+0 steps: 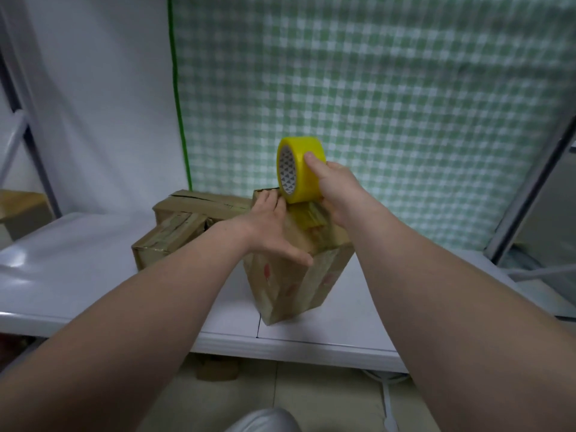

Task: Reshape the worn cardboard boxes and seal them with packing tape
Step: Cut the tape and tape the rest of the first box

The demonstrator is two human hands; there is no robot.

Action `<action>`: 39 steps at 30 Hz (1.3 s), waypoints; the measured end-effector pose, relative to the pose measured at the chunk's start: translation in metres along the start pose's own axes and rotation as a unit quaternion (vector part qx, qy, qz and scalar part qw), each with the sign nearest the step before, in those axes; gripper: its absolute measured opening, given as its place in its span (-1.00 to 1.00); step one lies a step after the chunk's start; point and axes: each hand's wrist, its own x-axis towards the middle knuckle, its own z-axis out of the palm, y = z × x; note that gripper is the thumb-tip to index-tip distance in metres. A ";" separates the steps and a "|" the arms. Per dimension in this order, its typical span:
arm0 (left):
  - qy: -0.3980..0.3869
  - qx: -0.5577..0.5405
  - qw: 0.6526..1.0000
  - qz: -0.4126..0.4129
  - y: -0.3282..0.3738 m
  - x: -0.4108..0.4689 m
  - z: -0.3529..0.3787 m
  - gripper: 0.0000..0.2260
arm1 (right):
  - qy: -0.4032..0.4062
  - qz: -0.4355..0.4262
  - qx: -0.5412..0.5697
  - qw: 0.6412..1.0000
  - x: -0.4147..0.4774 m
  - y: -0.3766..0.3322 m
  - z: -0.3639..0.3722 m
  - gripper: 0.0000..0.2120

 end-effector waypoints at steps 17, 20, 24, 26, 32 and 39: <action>-0.063 -0.106 0.992 0.024 -0.031 0.049 0.002 0.04 | 0.050 0.014 -0.127 0.991 0.049 0.021 0.022 -0.61; -0.051 -0.116 0.992 0.020 -0.030 0.048 0.004 0.01 | 0.049 0.013 -0.120 0.991 0.049 0.021 0.023 -0.62; -0.048 -0.115 0.992 0.018 -0.028 0.045 0.004 0.01 | 0.050 0.018 -0.115 0.992 0.044 0.020 0.026 -0.59; -0.050 -0.111 0.992 0.017 -0.028 0.045 0.004 0.03 | 0.048 0.018 -0.112 0.992 0.041 0.017 0.026 -0.64; -0.056 -0.109 0.992 0.024 -0.023 0.038 -0.002 -0.01 | 0.071 0.014 -0.095 0.993 0.024 0.011 0.018 -0.64; -0.054 -0.168 0.984 0.014 -0.022 0.043 -0.003 -0.07 | 0.099 0.045 -0.024 0.994 -0.024 -0.007 -0.005 -0.64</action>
